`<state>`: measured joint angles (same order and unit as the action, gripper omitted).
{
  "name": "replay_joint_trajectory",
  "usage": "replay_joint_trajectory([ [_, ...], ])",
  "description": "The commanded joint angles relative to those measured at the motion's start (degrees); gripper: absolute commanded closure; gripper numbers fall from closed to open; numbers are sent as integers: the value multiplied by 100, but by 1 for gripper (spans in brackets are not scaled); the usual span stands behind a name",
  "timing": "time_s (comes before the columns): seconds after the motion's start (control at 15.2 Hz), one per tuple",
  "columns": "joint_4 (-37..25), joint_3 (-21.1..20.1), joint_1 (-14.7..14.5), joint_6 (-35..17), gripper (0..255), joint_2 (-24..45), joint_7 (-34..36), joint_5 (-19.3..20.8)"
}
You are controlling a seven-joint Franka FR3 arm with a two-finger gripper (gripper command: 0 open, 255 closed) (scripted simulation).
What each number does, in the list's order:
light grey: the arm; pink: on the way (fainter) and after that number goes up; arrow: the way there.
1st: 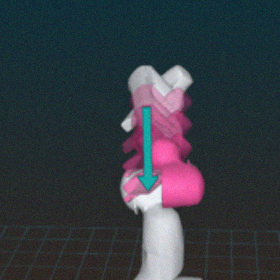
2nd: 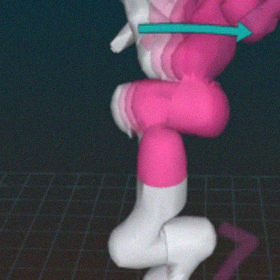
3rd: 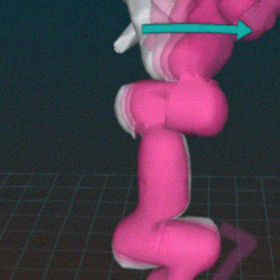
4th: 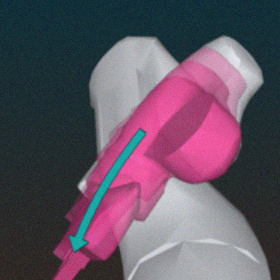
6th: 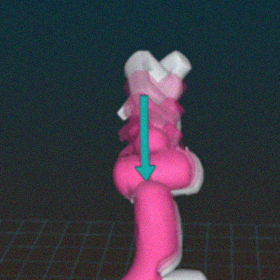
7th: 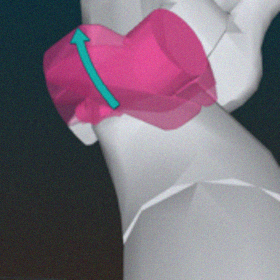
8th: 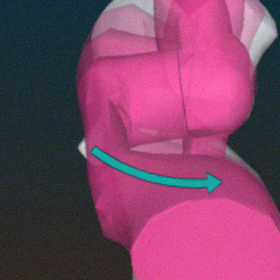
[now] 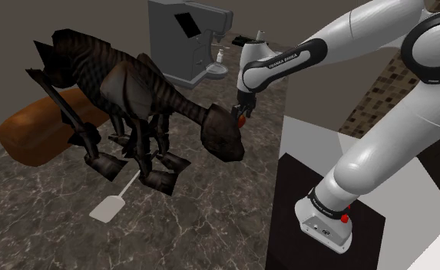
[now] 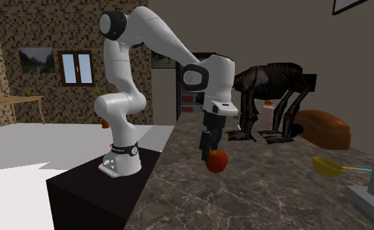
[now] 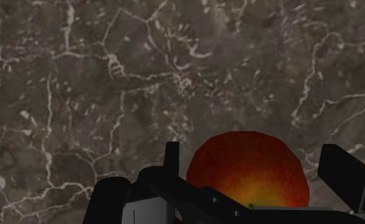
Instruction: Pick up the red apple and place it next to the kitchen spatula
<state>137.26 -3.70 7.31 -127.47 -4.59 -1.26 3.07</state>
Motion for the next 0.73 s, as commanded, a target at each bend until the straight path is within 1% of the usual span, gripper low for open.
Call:
replay_joint_trajectory([
  [0.0,0,0,0,-1,0,1,0,0],
  [0.07,0,0,0,-1,0,0,0,0],
  [0.13,0,0,0,-1,255,0,0,0],
  [0.66,1,-1,-1,-1,255,0,2,0],
])
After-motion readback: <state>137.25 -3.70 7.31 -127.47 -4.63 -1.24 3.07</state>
